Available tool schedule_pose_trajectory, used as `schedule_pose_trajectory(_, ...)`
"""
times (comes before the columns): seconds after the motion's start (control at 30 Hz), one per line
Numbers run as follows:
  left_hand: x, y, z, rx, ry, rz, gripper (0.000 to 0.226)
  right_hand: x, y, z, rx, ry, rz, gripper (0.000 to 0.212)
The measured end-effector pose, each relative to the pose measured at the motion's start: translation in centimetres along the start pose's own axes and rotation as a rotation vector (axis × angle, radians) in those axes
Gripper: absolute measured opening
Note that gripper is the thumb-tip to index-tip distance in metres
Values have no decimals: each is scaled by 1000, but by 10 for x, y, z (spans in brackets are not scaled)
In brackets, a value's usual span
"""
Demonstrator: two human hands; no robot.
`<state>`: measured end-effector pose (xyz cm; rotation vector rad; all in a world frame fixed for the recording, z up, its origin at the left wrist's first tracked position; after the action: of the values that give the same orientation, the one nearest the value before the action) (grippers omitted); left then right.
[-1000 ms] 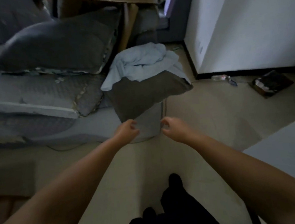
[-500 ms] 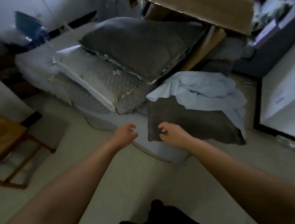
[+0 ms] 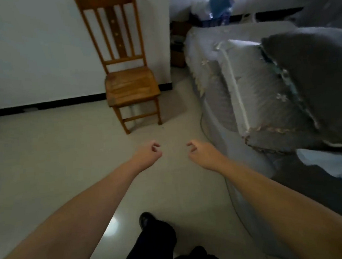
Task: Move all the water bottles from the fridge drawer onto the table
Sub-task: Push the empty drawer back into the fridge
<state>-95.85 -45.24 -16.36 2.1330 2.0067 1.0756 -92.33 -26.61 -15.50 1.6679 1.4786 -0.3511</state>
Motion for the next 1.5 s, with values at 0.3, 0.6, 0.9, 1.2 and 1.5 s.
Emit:
schedule_pose_trajectory(0.3, -102, -41, -101, 123, 54, -128, 33, -132, -113, 53, -151, 27, -135, 40)
schedule_pose_trajectory(0.6, -165, -94, -170, 201, 134, -231, 33, -212, -196, 75, -258, 80, -186, 40)
schedule_pose_trajectory(0.9, -198, -169, -233, 333, 258, -394, 34, -284, -318, 65, -400, 155, -349, 40)
schedule_pose_trajectory(1.2, -245, -211, -291, 513, 388, -628, 27, -377, -431, 83, -581, 287, -541, 38)
schedule_pose_trajectory(1.5, -359, -180, -326, 646, 498, -853, 29, -475, -467, 207, -798, 409, -687, 39)
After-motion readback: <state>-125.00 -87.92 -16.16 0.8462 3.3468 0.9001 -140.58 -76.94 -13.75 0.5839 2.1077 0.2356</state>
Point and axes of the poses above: each hand's wrist, its own y-axis away from the middle knuckle, its own z-axis out of the palm, x = y × z, the point moved 4 cm from there along -y, towards the middle knuckle, and after that the axes turned 13 degrees about -y, right-handed, at the moved point
